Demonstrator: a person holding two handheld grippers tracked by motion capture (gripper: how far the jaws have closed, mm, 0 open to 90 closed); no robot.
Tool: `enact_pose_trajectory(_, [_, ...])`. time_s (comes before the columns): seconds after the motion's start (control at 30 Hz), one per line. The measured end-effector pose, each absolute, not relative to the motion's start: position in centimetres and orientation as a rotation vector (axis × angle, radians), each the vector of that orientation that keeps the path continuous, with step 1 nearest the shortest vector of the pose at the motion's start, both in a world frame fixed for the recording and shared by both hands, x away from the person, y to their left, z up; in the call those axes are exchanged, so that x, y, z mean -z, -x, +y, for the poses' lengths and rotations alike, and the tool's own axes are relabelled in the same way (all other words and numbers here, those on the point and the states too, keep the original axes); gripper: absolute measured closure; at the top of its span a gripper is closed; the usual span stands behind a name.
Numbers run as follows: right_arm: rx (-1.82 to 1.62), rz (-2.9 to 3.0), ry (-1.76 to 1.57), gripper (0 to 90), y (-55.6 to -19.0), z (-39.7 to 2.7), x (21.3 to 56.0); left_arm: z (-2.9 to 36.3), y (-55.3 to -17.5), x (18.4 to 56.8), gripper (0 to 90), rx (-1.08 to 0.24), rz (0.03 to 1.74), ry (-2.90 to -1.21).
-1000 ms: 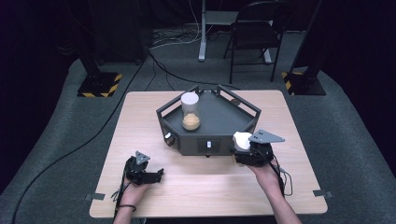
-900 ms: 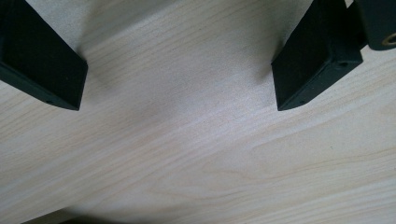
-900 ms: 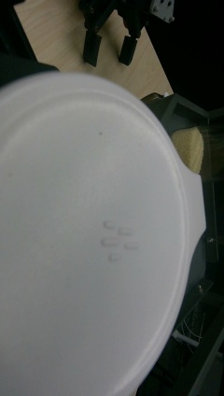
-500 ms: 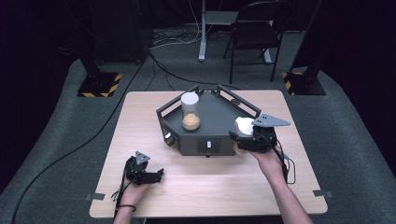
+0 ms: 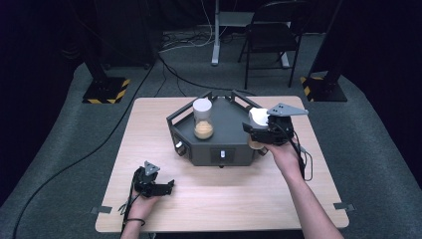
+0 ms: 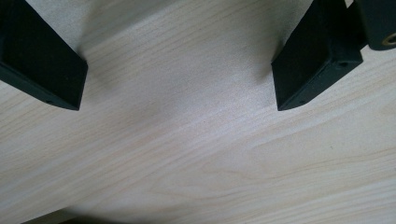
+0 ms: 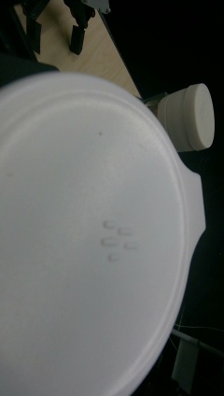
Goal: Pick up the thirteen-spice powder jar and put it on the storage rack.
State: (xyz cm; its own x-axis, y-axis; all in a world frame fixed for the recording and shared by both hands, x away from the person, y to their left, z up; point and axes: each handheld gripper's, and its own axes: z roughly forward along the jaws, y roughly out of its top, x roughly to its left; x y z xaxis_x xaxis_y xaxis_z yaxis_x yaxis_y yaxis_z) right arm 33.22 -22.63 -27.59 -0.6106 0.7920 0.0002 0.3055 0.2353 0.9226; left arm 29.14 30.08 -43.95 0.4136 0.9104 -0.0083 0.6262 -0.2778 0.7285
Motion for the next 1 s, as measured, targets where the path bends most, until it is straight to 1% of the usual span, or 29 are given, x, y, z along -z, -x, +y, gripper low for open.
enact_pose_trajectory(0.27, [-1.323,2.029,-0.997,29.8,-35.1,-21.3,27.5,30.1,-29.1,44.0,2.8,-0.552,1.3,-2.01])
enact_pose_trajectory(0.57, [-1.286,2.008,-1.045,29.8,-37.9,-19.7,28.7,30.1,-29.2,43.9,2.4,-0.551,1.298,-2.012])
enact_pose_trajectory(1.0, [-1.274,2.009,-1.102,29.7,-39.7,-18.0,30.2,30.1,-29.3,43.9,2.1,-0.549,1.296,-2.015])
